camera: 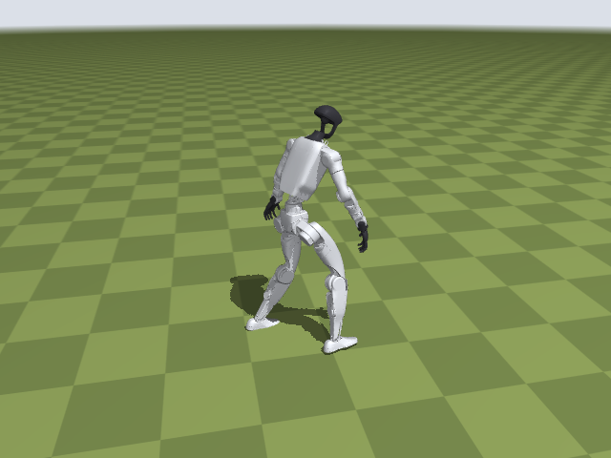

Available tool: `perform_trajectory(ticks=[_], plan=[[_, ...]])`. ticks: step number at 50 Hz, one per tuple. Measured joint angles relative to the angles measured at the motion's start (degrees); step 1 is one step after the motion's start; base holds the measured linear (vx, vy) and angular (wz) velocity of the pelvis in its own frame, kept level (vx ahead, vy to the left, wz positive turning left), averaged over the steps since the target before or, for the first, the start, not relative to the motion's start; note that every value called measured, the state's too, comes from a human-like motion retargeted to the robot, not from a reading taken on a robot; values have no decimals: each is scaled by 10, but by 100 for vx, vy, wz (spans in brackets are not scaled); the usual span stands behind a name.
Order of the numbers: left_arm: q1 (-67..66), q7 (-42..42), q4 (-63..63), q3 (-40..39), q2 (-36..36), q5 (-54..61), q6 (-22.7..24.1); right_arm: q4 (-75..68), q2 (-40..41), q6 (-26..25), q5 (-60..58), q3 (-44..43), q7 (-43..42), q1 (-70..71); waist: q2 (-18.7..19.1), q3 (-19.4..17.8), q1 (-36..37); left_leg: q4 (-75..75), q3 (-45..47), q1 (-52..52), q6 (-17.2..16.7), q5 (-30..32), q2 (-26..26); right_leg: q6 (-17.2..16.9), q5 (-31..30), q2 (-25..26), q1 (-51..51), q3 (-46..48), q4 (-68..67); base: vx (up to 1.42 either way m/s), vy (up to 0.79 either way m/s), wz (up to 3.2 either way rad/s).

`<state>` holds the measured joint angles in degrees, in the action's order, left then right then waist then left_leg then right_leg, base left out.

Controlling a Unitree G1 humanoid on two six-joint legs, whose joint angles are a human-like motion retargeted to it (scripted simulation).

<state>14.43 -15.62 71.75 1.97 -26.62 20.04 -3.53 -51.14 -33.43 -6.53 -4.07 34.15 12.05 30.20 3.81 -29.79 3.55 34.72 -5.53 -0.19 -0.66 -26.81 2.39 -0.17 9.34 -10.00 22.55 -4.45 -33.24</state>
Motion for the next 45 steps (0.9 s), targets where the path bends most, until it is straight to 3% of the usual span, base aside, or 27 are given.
perform_trajectory(ticks=[3,5,7,10,13,15,19,23,27,30,32,35,37,39,42,45], plan=[[-69,23,-59,4,54,-20,37,-23,-51,6,-16,-17,-1,37,25,0,-70,80,44,-4,18,-32,2,-60,-104,-36,-54,-47,170,72,-14,160],[-108,36,-104,8,85,-15,47,-41,-91,10,-10,-27,-25,70,61,0,-108,170,90,22,47,-47,36,-47,-87,-40,-53,-28,118,59,-10,132],[-134,37,-144,30,114,4,54,-92,-118,2,-4,-41,-92,116,104,0,-130,269,119,66,65,-49,64,-38,-25,-38,-25,1,20,48,-5,80],[-143,15,-183,93,147,-24,81,-209,-128,-20,15,-107,-286,205,143,0,-132,399,132,155,37,-36,42,-42,37,-46,33,6,-93,39,2,20],[-128,8,-243,180,132,-62,72,-265,-133,-43,171,-186,-487,265,176,0,-127,420,197,196,56,-37,58,3,30,-60,3,19,-43,29,17,28],[-118,18,-287,199,113,-101,75,-267,-129,-25,279,-250,-527,271,179,0,-119,433,234,221,56,-36,80,19,27,-78,-13,32,-27,30,20,49],[-88,56,-346,176,75,-97,94,-233,-102,24,361,-260,-389,185,146,0,-78,427,227,263,36,-33,108,16,9,-127,-69,76,5,34,22,85],[-47,54,-355,139,39,-81,94,-141,-57,38,184,-165,-291,44,75,2,-27,321,220,268,43,-23,138,3,-28,-191,-142,140,22,43,26,134],[5,43,-351,139,-26,-93,84,-54,11,27,73,-114,-232,-52,-8,1,37,128,159,238,4,46,87,27,-56,-251,-179,173,-31,55,33,135],[49,54,-342,172,-82,-114,78,-2,66,33,70,-98,-179,-106,-64,0,73,148,127,222,5,0,38,81,-79,-288,-167,153,-142,62,35,162],[86,63,-312,202,-112,-136,69,31,97,34,57,-80,-169,-127,-99,0,88,173,108,223,18,-24,7,101,-88,-268,-122,79,-241,61,26,176],[146,55,-209,235,-136,-181,40,76,122,35,9,-44,-179,-122,-127,0,94,199,68,229,32,-54,-16,93,-18,-179,-50,1,-383,61,18,154],[174,34,-105,228,-126,-216,4,92,121,40,-10,-24,-180,-101,-120,0,85,202,49,214,41,-69,-16,127,29,-177,-10,54,-444,64,20,103],[190,10,-4,194,-105,-232,-37,102,115,44,-5,-19,-171,-79,-105,0,69,186,36,187,41,-78,-9,139,67,-157,26,101,-466,70,18,66],[173,-19,79,113,-80,-193,-74,109,98,44,28,-31,-161,-47,-74,0,40,129,42,123,25,-78,9,117,92,-94,84,134,-425,78,19,2],[101,-21,69,54,-53,-102,-44,96,71,45,60,-41,-152,-9,-36,0,-1,63,76,54,1,-60,24,76,82,-23,133,131,-296,87,26,-37]])
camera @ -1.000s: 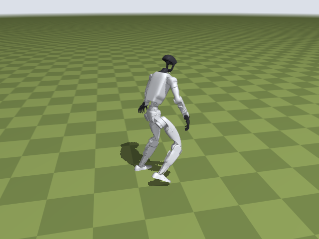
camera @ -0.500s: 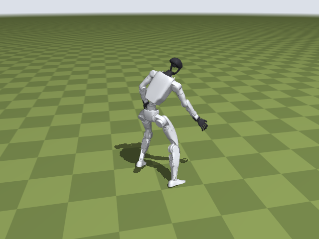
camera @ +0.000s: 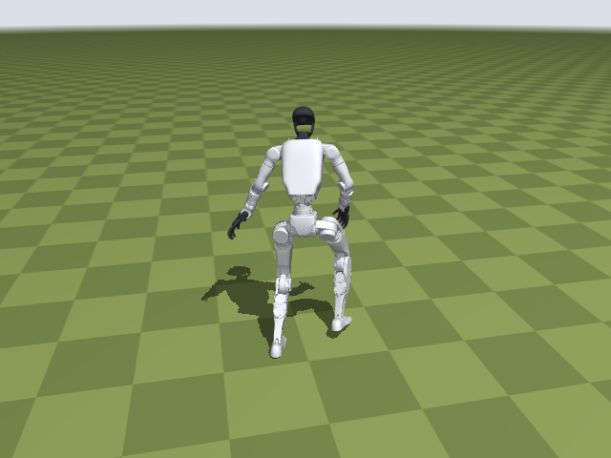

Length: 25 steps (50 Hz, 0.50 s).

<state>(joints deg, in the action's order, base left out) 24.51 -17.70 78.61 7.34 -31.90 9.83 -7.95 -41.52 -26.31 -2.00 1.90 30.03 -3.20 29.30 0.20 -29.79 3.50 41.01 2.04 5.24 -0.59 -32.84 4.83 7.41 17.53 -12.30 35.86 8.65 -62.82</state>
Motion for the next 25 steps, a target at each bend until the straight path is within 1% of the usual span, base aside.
perform_trajectory(ticks=[2,3,5,6,7,8,10,12,13,15,17,18,20,22,23,25], plan=[[-65,20,-32,-19,37,42,43,-17,-34,1,7,-4,19,24,35,0,-41,-25,9,-39,-16,19,0,-40,-38,54,4,-39,145,96,30,-7],[-99,32,-51,-25,62,55,63,-25,-57,0,5,-6,33,34,54,0,-67,-33,6,-58,-24,29,-4,-64,-67,76,-6,-66,233,103,31,40],[-160,57,-87,-33,115,73,94,-41,-115,-6,-13,-14,57,48,87,0,-125,-34,-13,-93,-39,49,-26,-112,-164,91,-43,-128,403,108,30,90],[-182,70,-102,-34,137,82,100,-48,-147,-9,-25,-22,62,54,105,0,-150,-18,-23,-100,-44,62,-34,-120,-199,89,-54,-146,425,108,28,108],[-202,81,-115,-32,158,92,104,-57,-178,-13,-33,-30,63,60,126,0,-173,6,-32,-102,-48,77,-37,-118,-213,88,-60,-156,424,105,27,93],[-218,90,-127,-26,176,105,103,-68,-209,-17,-36,-38,56,67,153,0,-189,44,-36,-92,-50,95,-31,-97,-182,90,-53,-149,377,101,26,82],[-235,92,-146,5,204,127,100,-110,-262,-28,-22,-62,13,80,199,0,-216,149,-33,-51,-50,130,-21,-74,-105,77,-30,-127,262,94,25,85],[-222,64,-158,52,219,112,100,-186,-293,-44,34,-101,-77,100,220,0,-230,258,12,2,-26,128,-3,-68,-55,44,-25,-118,194,82,23,92],[-209,46,-165,74,224,83,97,-234,-304,-52,73,-127,-131,115,226,0,-231,304,42,28,-10,113,12,-58,-34,27,-28,-117,174,74,22,72],[-183,27,-197,104,228,-3,79,-318,-314,-77,150,-199,-236,147,234,0,-222,371,90,79,9,91,30,-33,-4,1,-45,-120,160,68,23,44],[-146,-7,-268,162,194,-24,67,-366,-309,-74,285,-266,-358,172,225,0,-202,396,104,136,1,88,21,-24,2,-28,-71,-120,172,64,26,35],[-128,-12,-299,172,185,-46,67,-374,-301,-71,329,-298,-383,170,218,0,-194,396,107,163,-7,88,17,-23,0,-44,-89,-117,182,64,28,54],[-92,-3,-360,184,169,-70,83,-362,-270,-51,390,-329,-366,138,197,0,-178,375,109,211,-16,89,17,-27,-14,-79,-132,-105,209,65,28,76],[-52,29,-408,193,162,-59,114,-319,-227,-19,384,-297,-273,76,168,0,-157,317,102,247,-19,97,17,-38,-38,-116,-181,-85,238,67,27,92],[-32,50,-425,196,162,-46,128,-291,-206,-4,351,-267,-226,41,152,0,-145,274,96,260,-19,103,14,-45,-51,-134,-203,-75,249,68,27,93],[10,90,-450,199,166,-17,142,-225,-170,10,234,-203,-168,-22,112,0,-116,152,85,267,-13,115,1,-56,-75,-175,-242,-59,258,71,27,85]])
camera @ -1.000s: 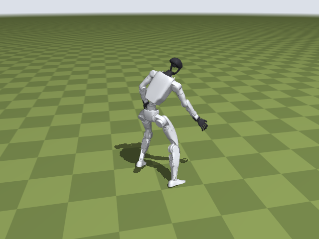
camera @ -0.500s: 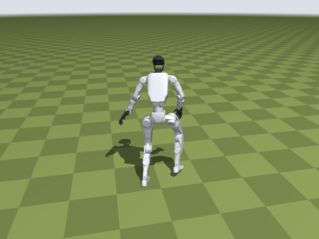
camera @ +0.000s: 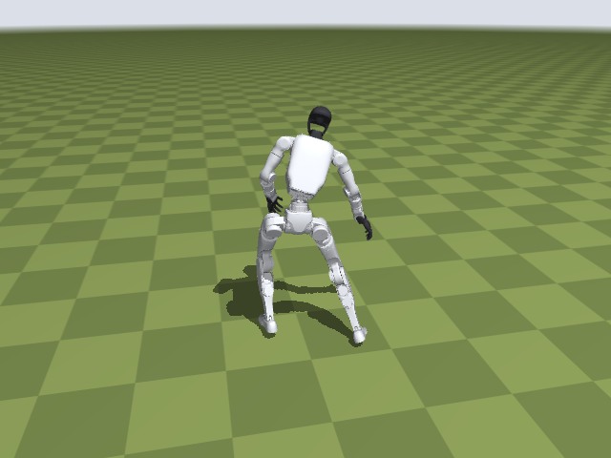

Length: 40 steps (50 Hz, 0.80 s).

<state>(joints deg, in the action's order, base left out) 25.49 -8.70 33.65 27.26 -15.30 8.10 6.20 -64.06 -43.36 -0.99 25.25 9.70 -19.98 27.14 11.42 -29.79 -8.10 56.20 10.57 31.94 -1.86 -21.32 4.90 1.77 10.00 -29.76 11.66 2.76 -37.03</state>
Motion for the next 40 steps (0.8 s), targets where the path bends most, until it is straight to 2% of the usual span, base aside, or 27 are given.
perform_trajectory(ticks=[2,3,5,7,8,10,14,18,22,25,27,28,29,30,32,33,35,38,40], plan=[[39,23,-16,8,0,17,-9,70,35,-15,-134,57,8,-44,-39,0,41,-178,-20,-26,-1,47,-10,-1,-11,-27,-22,-1,-18,78,26,44],[57,30,-24,17,-4,20,-16,106,56,-26,-190,81,9,-62,-53,0,66,-263,-41,-46,-12,101,-11,7,-8,-30,-29,-4,-37,84,25,14],[93,35,-36,48,-21,15,-26,172,100,-38,-254,122,29,-85,-86,0,112,-308,-85,-66,-25,172,-22,37,12,-36,-37,-13,-94,87,23,19],[128,33,-40,88,-40,0,-25,222,148,-28,-247,157,65,-88,-130,0,143,-213,-84,-53,-13,114,-44,59,42,-38,-33,-40,-174,89,16,58],[143,31,-35,112,-55,-18,-19,247,179,-16,-230,168,80,-86,-155,0,159,-132,-77,-29,-16,67,-46,55,68,-22,-24,-71,-230,86,9,58],[175,22,-4,145,-81,-18,-25,267,238,-8,-205,200,113,-55,-188,0,187,-106,-85,-37,-3,22,-47,46,92,46,-3,-113,-298,77,1,35],[184,-28,137,129,-118,-42,-64,282,298,11,-205,244,117,21,-203,0,206,-106,-94,-82,18,-16,-24,79,135,51,37,25,-366,69,-2,1],[150,-108,337,35,-126,-51,-115,307,298,23,-195,249,101,58,-176,0,177,-169,-87,-165,22,-21,6,66,138,79,81,112,-350,71,0,-21],[50,-140,459,-111,-146,13,-126,321,258,20,-212,239,102,64,-118,3,103,-252,-55,-269,1,-18,41,46,146,108,143,106,-286,81,7,-53],[-90,-116,458,-190,-145,54,-101,323,208,20,-219,231,104,58,-76,12,23,-207,-27,-289,-8,-20,64,15,138,140,185,54,-193,90,7,-41],[-179,-100,425,-204,-117,85,-87,320,148,4,-224,240,143,74,-37,2,-17,-210,-12,-317,-3,11,68,-9,59,182,162,4,-21,88,5,-70],[-224,-94,405,-201,-103,88,-77,321,115,0,-229,237,153,76,-24,0,-39,-177,-11,-316,-3,19,65,-19,16,187,151,-19,32,93,5,-41],[-266,-90,383,-196,-90,92,-71,318,82,-2,-231,231,159,78,-9,0,-55,-133,-11,-306,-1,31,68,-17,5,190,147,-32,40,96,6,-28],[-305,-86,361,-190,-77,97,-65,314,49,-4,-233,225,163,80,7,0,-69,-83,-13,-292,1,46,74,-8,9,193,146,-39,25,95,6,-40],[-360,-79,329,-185,-58,123,-58,267,-1,-13,-218,201,147,87,36,0,-75,30,-19,-251,4,81,85,11,70,194,153,-42,-49,91,7,-55],[-377,-76,319,-186,-48,141,-55,223,-18,-21,-200,185,128,93,46,0,-72,83,-22,-228,5,90,86,16,94,193,157,-46,-80,85,10,-67],[-383,-68,316,-190,-26,187,-54,90,-34,-46,-142,139,63,119,58,0,-51,174,-20,-181,8,68,84,31,132,187,162,-59,-125,79,13,-72],[-346,-66,328,-211,0,216,-67,-114,-48,-113,-56,-5,-95,163,50,0,-15,241,-4,-116,22,28,88,48,161,164,136,-75,-145,75,17,-29],[-313,-57,311,-218,3,192,-83,-171,-63,-139,31,-116,-191,151,34,0,3,239,-6,-69,30,18,84,54,162,138,102,-68,-139,76,18,48]])
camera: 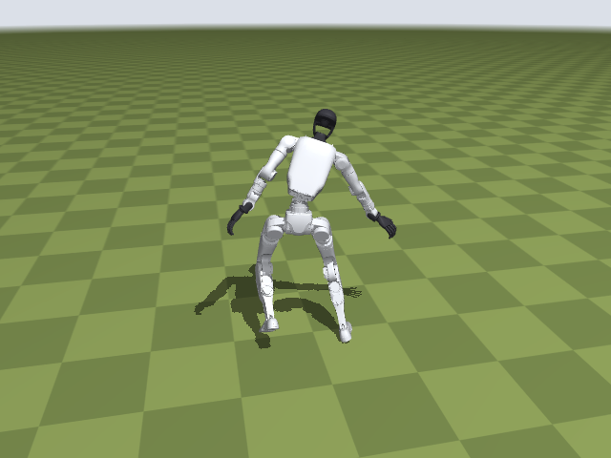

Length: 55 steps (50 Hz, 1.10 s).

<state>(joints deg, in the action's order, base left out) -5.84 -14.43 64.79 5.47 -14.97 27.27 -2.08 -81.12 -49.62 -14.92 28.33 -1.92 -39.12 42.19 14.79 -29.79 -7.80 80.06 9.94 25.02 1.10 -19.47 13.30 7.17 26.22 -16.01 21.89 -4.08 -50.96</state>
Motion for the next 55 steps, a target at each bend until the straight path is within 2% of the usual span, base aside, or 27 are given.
perform_trajectory(ticks=[2,5,8,10,11,12,13,15,17,20,23,25,27,30,32,33,35,36,38,40,42,45,47,48,50,53,55], plan=[[31,15,-56,34,-25,-16,-3,11,12,38,126,-68,-14,-63,-31,0,19,-52,-11,44,-2,1,-25,-3,-15,-34,-39,15,15,78,18,89],[97,40,-124,82,-69,-77,24,71,66,114,192,-57,131,-198,-88,0,57,-207,-14,79,-16,22,-67,-36,-56,-87,-105,42,53,84,16,101],[165,57,-175,108,-103,-165,50,161,127,154,17,27,214,-327,-143,0,111,-482,2,48,-38,81,-94,-70,-106,-122,-161,67,75,93,15,60],[199,68,-210,121,-126,-206,52,215,163,147,-104,71,244,-385,-163,0,155,-617,-33,15,-60,176,-97,-60,-131,-115,-184,72,54,99,16,0],[217,70,-226,132,-136,-214,50,231,179,139,-120,89,274,-399,-180,0,170,-595,-48,16,-47,179,-106,-49,-139,-119,-183,68,25,98,15,11],[236,71,-240,144,-146,-220,47,245,195,133,-127,106,305,-410,-198,0,183,-562,-59,19,-31,170,-115,-39,-145,-121,-180,59,-9,97,13,34],[254,71,-249,159,-154,-223,45,254,212,127,-116,121,336,-416,-219,0,192,-507,-60,27,-11,134,-124,-31,-147,-118,-171,40,-52,96,10,34],[301,57,-242,201,-172,-224,38,262,248,118,-87,159,379,-408,-252,0,215,-403,-60,42,11,61,-121,-29,-129,-80,-142,-9,-151,93,6,16],[357,27,-185,251,-176,-231,28,261,270,115,-107,216,371,-371,-262,0,231,-346,-66,35,22,15,-105,-9,-100,-63,-106,5,-241,85,4,-3],[431,0,-47,311,-158,-282,-14,288,276,104,-238,306,320,-298,-254,0,225,-314,-83,3,29,-31,-84,39,-52,-80,-59,88,-329,78,2,18],[467,33,62,311,-135,-376,-55,394,245,96,-401,357,294,-238,-222,0,196,-321,-95,-47,16,-52,-56,34,-33,-43,-9,123,-334,78,-3,21],[461,48,74,292,-141,-411,-56,480,222,123,-444,360,293,-206,-198,0,173,-348,-93,-92,4,-61,-40,22,-25,-28,33,132,-305,81,-3,-10],[428,38,40,268,-156,-390,-33,559,211,161,-391,350,307,-184,-170,0,143,-370,-90,-134,-5,-61,-28,8,-23,-20,71,133,-244,84,-3,-21],[350,-6,-44,241,-173,-277,11,623,224,188,-218,337,348,-163,-125,0,90,-350,-96,-167,-13,-42,-16,-21,-49,2,103,114,-87,90,-5,-10],[266,-15,-104,206,-174,-223,42,651,231,193,-140,327,352,-175,-105,4,41,-294,-107,-181,-48,-31,-17,-57,-108,10,99,82,26,104,-9,24],[231,-12,-129,190,-172,-188,53,658,226,187,-120,326,365,-173,-95,3,20,-276,-112,-192,-55,-20,-22,-72,-149,18,90,57,75,104,-10,6],[164,13,-161,151,-161,-105,68,672,201,177,-110,327,392,-162,-67,0,-15,-225,-118,-203,-62,9,-22,-66,-141,29,87,31,47,103,-9,-22],[133,37,-162,127,-147,-62,68,675,181,173,-115,329,408,-153,-50,0,-31,-188,-119,-196,-64,24,-20,-60,-106,29,88,30,5,100,-6,-38],[85,73,-147,91,-115,20,56,658,137,158,-122,338,444,-128,-10,0,-57,-128,-114,-179,-42,46,-14,-38,-60,40,74,30,-22,91,-1,-61],[48,83,-115,72,-83,62,43,597,99,146,-130,348,439,-97,20,0,-69,-66,-89,-150,-25,26,-11,-26,-29,45,74,22,-46,83,7,-94],[22,69,-79,73,-58,47,40,455,84,124,-168,358,386,-47,36,0,-62,-26,-54,-114,-15,-2,-17,-14,-9,47,80,3,-61,78,14,-118],[-6,52,-34,79,-39,-19,41,165,101,56,-254,315,249,28,34,0,-38,-4,-15,-55,-9,-23,-33,-4,3,40,67,-29,-60,73,21,-86],[-16,61,-18,68,-42,-70,39,31,86,2,-239,219,137,51,20,0,-16,-18,-4,-12,-7,-34,-41,-6,1,21,43,-38,-49,72,24,-22],[-19,70,-15,61,-46,-91,36,-1,68,-13,-195,161,83,47,11,0,-4,-33,-4,10,-8,-35,-46,-9,-2,8,29,-40,-40,72,24,8],[-19,96,-17,56,-69,-116,23,-5,35,5,-39,39,27,1,-17,0,22,-82,-15,55,-17,-29,-64,-20,-11,-22,-2,-39,-20,73,22,32],[2,135,-13,67,-126,-142,7,57,30,92,179,-57,150,-136,-76,0,56,-220,-33,101,-18,-16,-84,-40,-37,-68,-42,-32,-1,76,20,66],[34,147,12,71,-169,-179,4,107,51,133,195,-53,246,-250,-120,0,84,-370,-32,98,-10,19,-89,-51,-59,-96,-67,-27,-5,84,18,68]])
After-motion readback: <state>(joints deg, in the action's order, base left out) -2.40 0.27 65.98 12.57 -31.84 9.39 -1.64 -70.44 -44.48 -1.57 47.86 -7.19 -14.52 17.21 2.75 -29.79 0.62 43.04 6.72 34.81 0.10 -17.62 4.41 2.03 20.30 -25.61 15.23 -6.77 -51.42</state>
